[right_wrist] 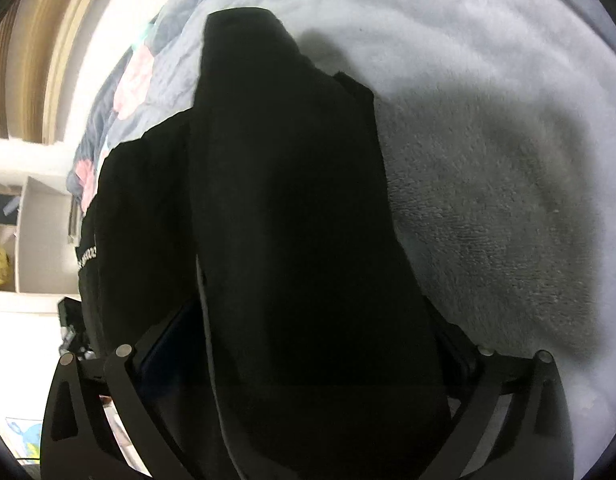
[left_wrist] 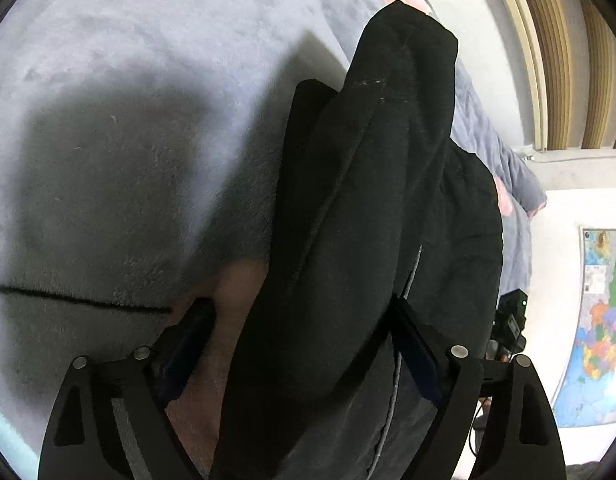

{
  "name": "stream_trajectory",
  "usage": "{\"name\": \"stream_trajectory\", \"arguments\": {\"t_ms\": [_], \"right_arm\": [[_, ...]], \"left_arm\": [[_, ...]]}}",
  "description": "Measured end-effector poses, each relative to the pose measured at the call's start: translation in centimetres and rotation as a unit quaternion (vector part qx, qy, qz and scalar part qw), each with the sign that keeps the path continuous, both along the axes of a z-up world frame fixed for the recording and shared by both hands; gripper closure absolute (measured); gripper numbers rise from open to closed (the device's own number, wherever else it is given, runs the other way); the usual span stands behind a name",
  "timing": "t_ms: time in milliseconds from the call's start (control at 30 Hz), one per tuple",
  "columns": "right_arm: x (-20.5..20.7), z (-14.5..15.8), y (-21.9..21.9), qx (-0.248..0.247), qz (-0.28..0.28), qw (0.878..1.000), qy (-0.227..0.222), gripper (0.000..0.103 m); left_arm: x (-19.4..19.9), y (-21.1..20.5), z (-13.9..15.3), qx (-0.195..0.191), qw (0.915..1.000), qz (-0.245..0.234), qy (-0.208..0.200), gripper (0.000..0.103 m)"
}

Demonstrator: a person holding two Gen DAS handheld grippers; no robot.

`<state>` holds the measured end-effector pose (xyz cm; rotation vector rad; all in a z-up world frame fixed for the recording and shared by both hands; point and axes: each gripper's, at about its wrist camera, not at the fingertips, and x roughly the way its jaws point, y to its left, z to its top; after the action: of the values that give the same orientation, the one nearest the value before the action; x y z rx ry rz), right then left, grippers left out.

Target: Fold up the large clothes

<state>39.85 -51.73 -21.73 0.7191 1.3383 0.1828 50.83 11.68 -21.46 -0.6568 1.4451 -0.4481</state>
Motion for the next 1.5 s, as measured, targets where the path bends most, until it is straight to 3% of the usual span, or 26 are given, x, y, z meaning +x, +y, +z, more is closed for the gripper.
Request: {"name": "stream_trajectory", "arguments": {"t_ms": [300,433,567,700,733,800,833,933,1033,1133,1500], "right_arm": [[0.3,-0.4,-0.2,0.027,0.014,0.999,0.013,0.0],[0.3,-0.2,0.0,0.034,0.048,0.998,0.002,0.0],[0.7,-0.8,0.2,0.047,0.04,0.998,0.002,0.0],[1.2,-0.3,1.2,0.036,0.033,0.999,-0.02,0.003],[1.2,0.1,1.6,0.026,0.037,0.999,-0.027,0.007],[0.8,0.7,1.6,0.028,0.037,0.998,-0.041,0.02],[0.5,1.1,1.5,0.032,0.036,0.998,-0.048,0.034],[-0.5,2.7,1.3,0.038,0.016,0.997,-0.066,0.055],[-2.6,5.0,0.3,0.07,-0.014,0.993,-0.095,0.067],[-4.8,7.9,1.0,0.084,-0.017,0.989,-0.124,0.071],[-12.8,18.0,4.0,0.026,0.023,0.982,-0.186,0.072]], "left_arm": [[0.8,-0.8,-0.8,-0.023,0.9996,0.0,0.016,0.001],[0.3,0.4,0.0,-0.111,0.9936,0.019,0.008,0.001],[0.5,-0.1,-0.9,-0.128,0.9915,0.011,0.016,0.001],[1.3,-2.7,-1.5,-0.073,0.9971,-0.008,0.017,0.002],[1.4,-3.1,-1.0,-0.063,0.9979,-0.011,0.007,0.011],[1.1,-3.7,0.1,-0.058,0.9982,-0.013,-0.009,0.033],[0.9,-3.7,0.5,-0.049,0.9985,-0.014,-0.016,0.045],[-0.6,-3.6,3.0,-0.042,0.9978,-0.014,-0.05,0.064],[-2.3,-3.7,6.4,-0.058,0.9946,0.002,-0.086,0.067],[-5.0,-4.1,10.0,-0.088,0.9882,0.012,-0.125,0.071],[-16.4,-4.1,22.9,-0.119,0.9655,-0.014,-0.231,0.072]]}}
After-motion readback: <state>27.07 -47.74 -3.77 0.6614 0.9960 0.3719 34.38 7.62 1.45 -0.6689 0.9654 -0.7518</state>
